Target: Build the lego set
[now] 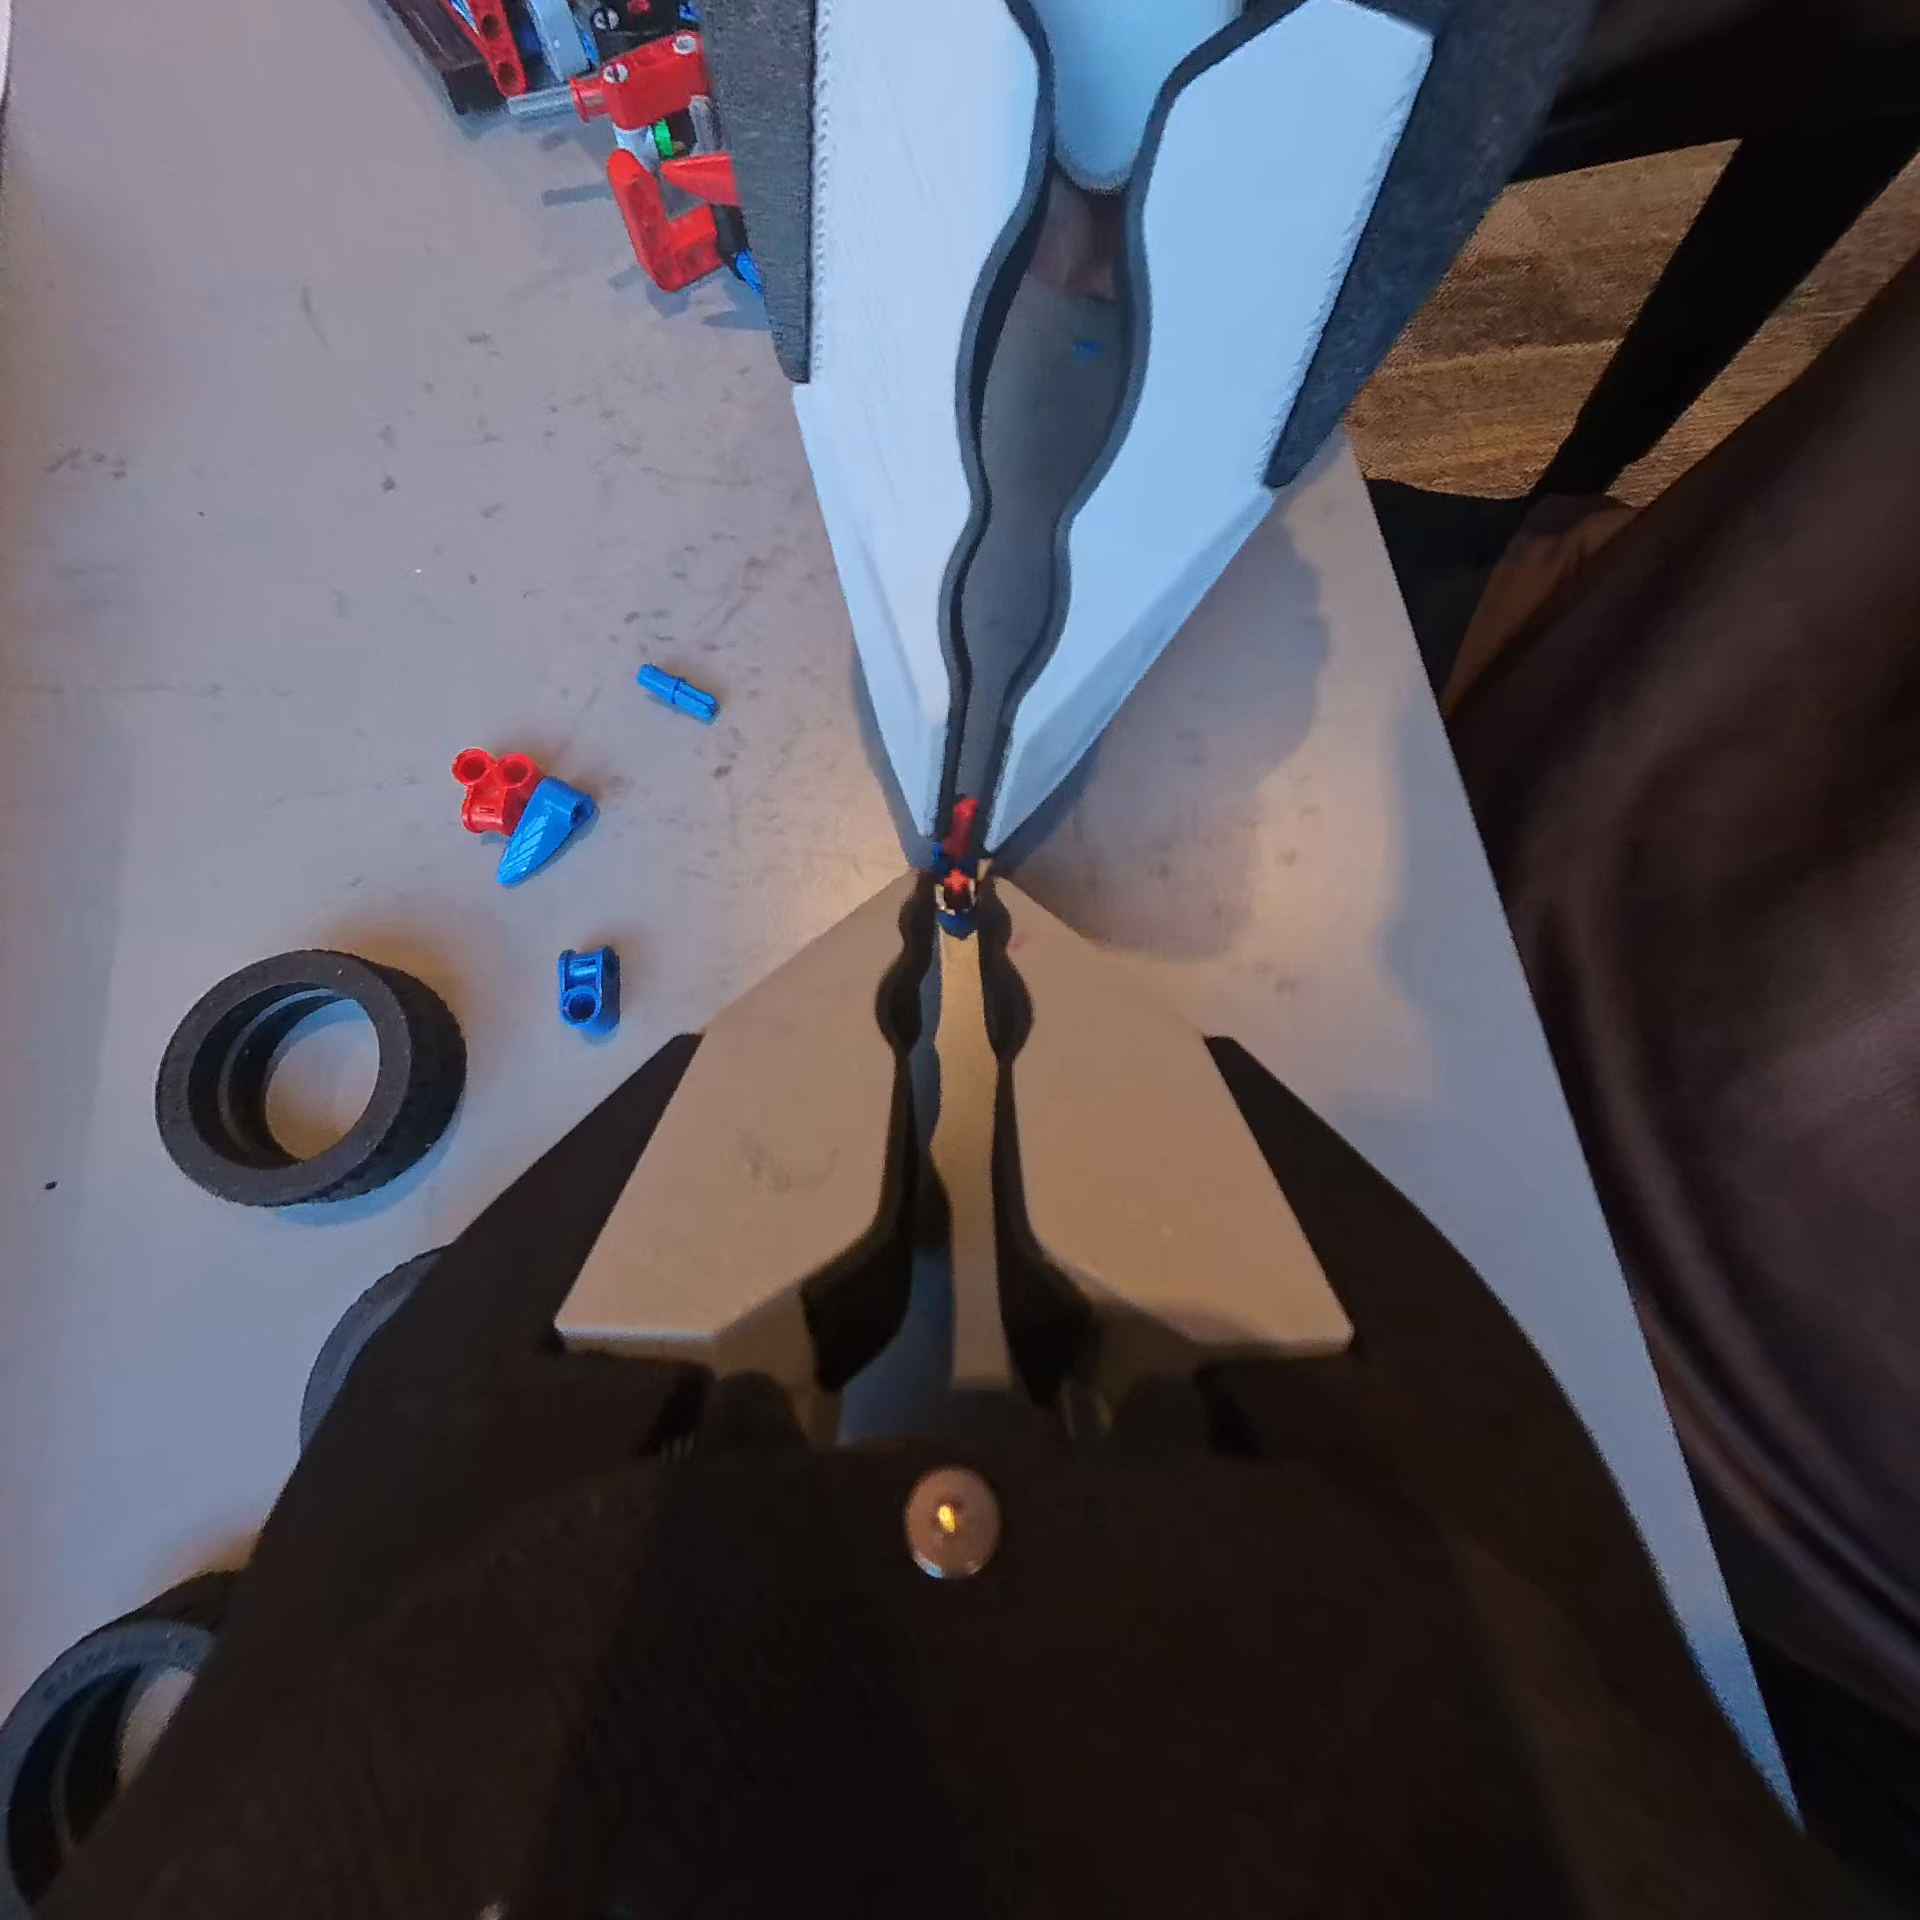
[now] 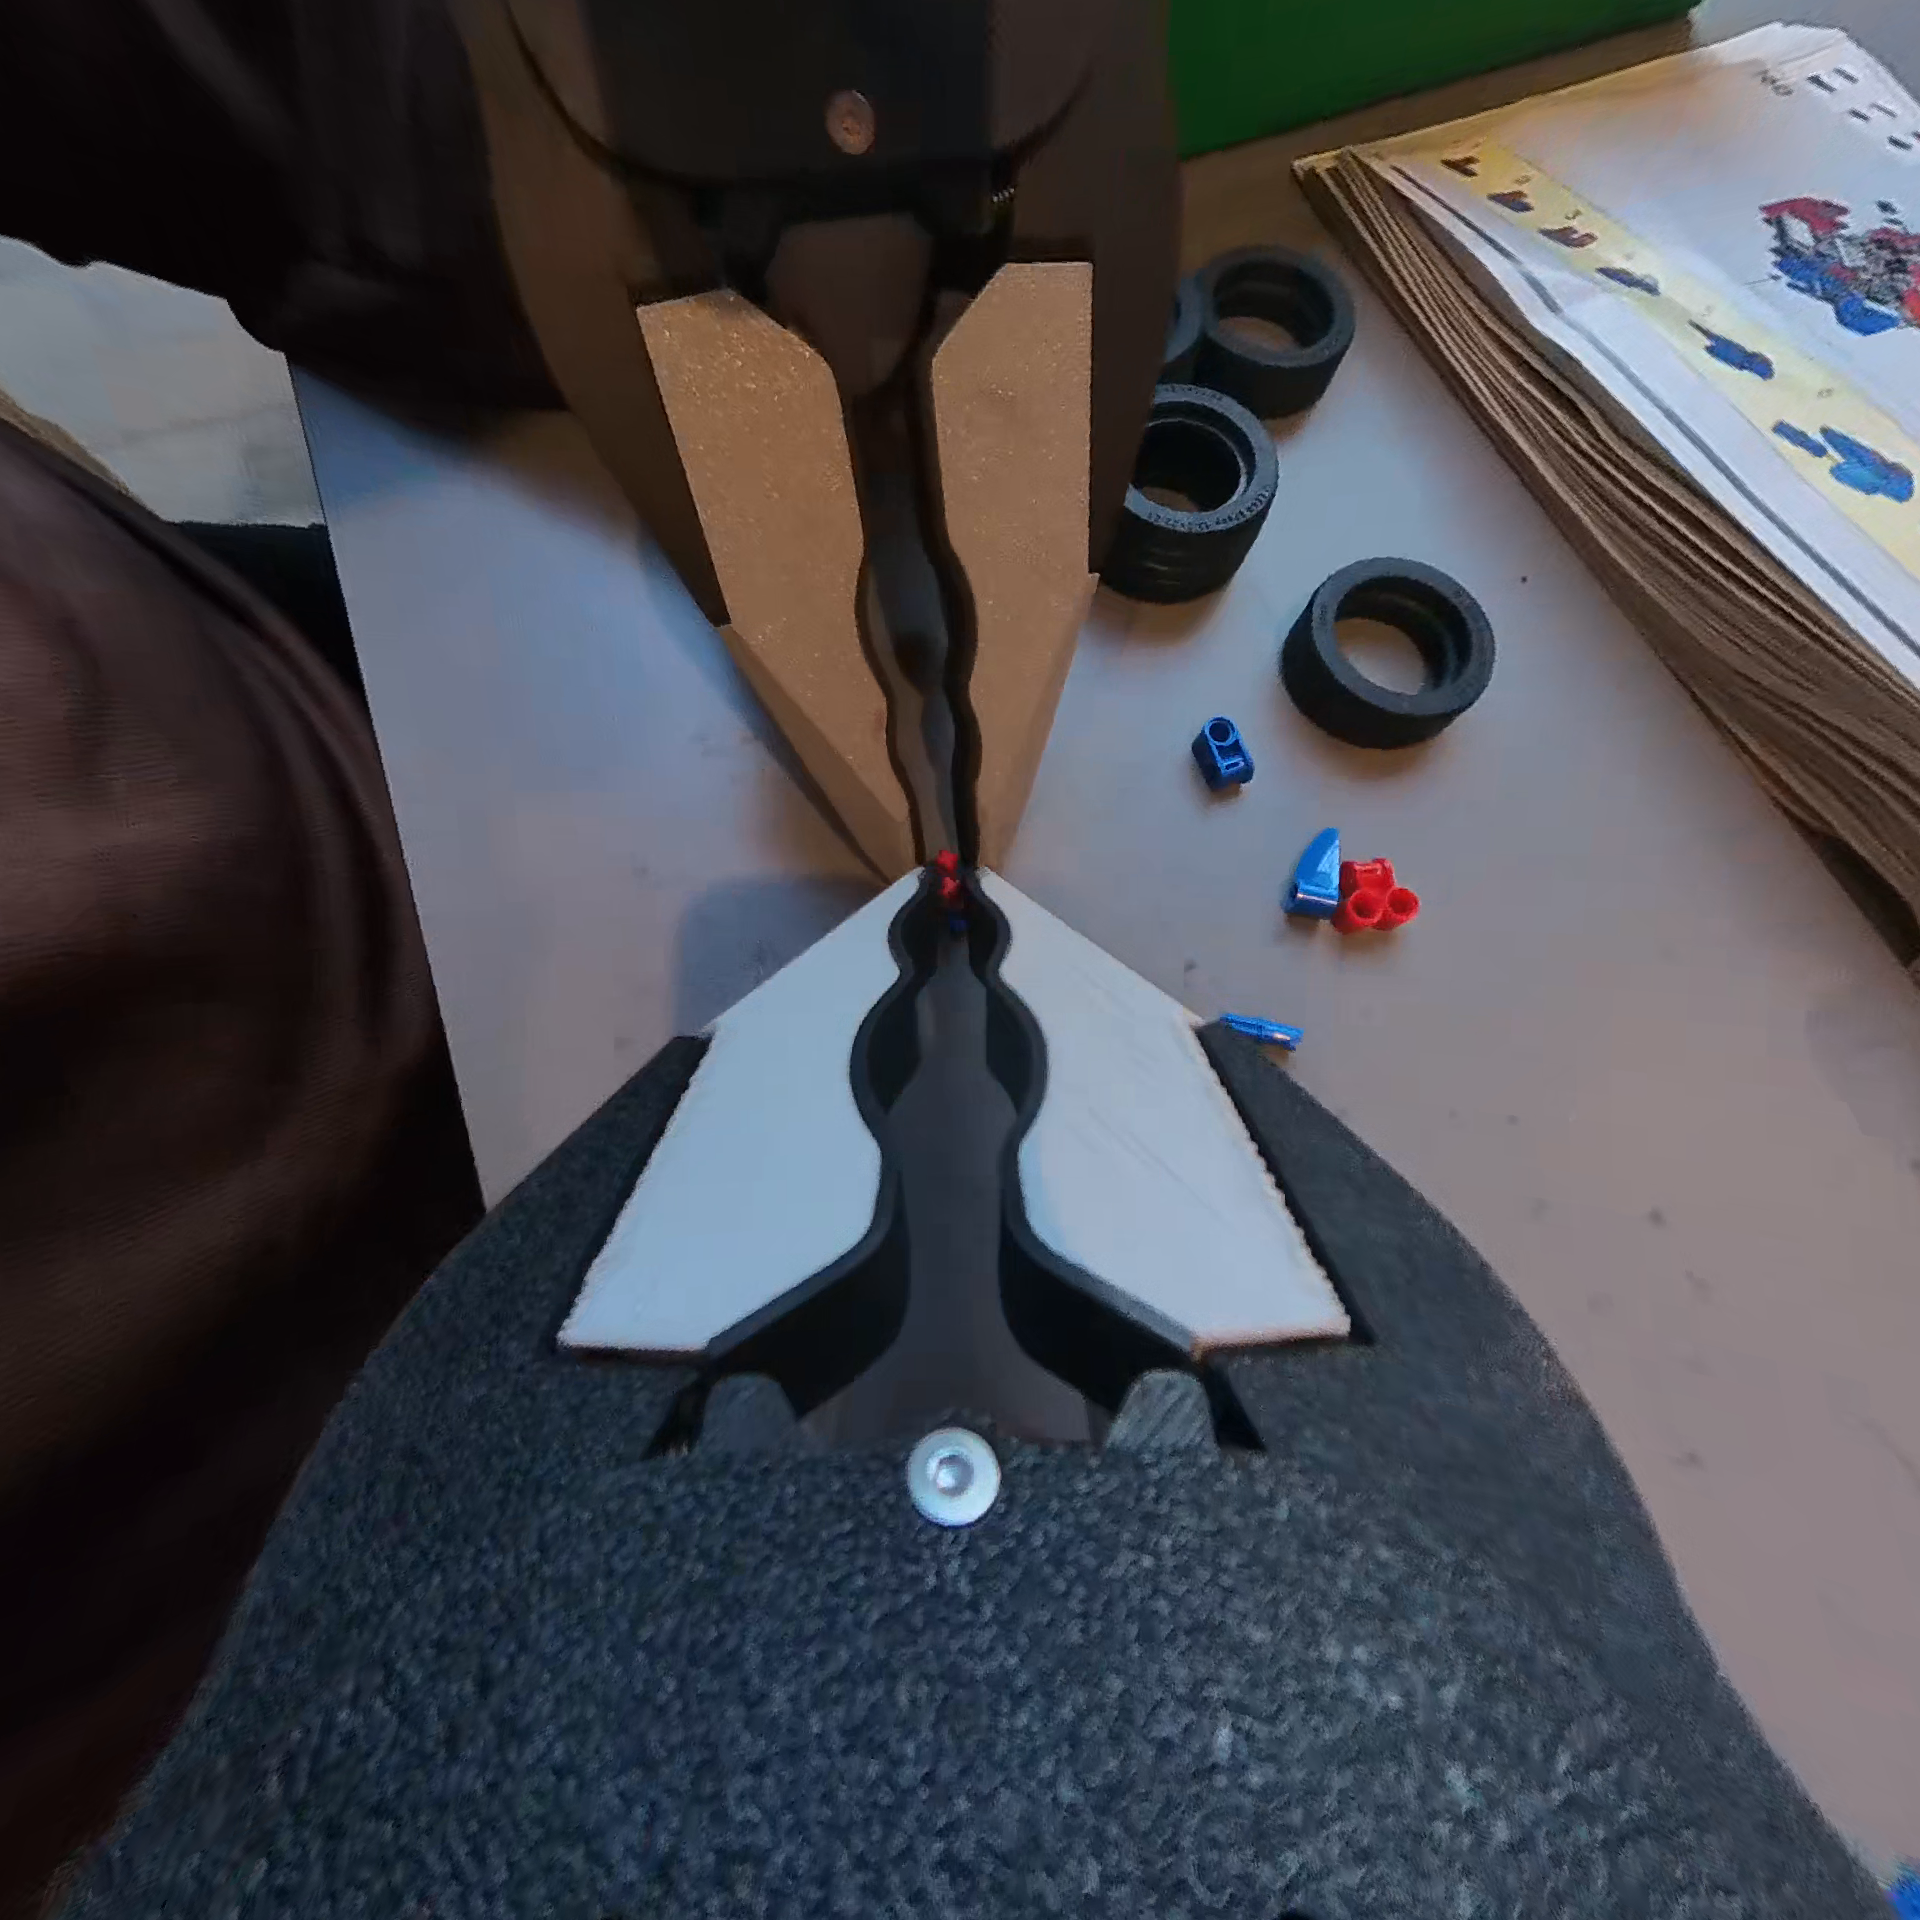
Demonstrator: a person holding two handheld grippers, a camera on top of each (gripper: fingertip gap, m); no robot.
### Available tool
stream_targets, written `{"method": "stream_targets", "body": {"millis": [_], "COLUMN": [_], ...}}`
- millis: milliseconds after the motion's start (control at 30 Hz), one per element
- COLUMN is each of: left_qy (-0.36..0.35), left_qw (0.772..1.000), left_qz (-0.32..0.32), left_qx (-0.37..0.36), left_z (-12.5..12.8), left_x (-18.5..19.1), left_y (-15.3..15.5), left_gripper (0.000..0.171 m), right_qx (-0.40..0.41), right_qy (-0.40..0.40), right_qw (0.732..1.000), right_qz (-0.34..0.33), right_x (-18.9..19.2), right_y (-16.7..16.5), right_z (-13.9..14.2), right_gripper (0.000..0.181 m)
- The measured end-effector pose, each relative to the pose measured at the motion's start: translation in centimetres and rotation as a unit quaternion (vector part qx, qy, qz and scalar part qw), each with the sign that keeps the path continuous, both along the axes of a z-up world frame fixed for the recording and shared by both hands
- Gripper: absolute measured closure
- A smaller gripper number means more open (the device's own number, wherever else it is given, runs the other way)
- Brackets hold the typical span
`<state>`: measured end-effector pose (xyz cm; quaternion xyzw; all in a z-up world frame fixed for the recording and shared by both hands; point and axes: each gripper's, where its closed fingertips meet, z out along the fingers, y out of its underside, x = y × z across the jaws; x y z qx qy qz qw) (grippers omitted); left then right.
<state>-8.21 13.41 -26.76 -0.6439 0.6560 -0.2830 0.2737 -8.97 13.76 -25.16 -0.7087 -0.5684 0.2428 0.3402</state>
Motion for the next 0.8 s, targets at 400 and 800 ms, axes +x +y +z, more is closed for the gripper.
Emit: {"method": "stream_targets", "body": {"millis": [400,800], "left_qy": [0.000,0.000], "left_qw": [1.000,1.000], "left_qz": [0.000,0.002], "left_qx": [-0.003,-0.010], "left_z": [0.00,0.00], "left_x": [0.00,-0.02], "left_y": [0.01,0.07], "left_gripper": [0.167,0.167], "right_qx": [0.000,0.000], "right_qy": [-0.010,-0.048], "right_qw": [0.999,0.996], "right_qz": [0.035,0.069], "right_x": [0.20,0.10], "right_y": [0.10,0.04], "right_z": [-0.30,-0.51], "right_gripper": [0.177,0.177]}}
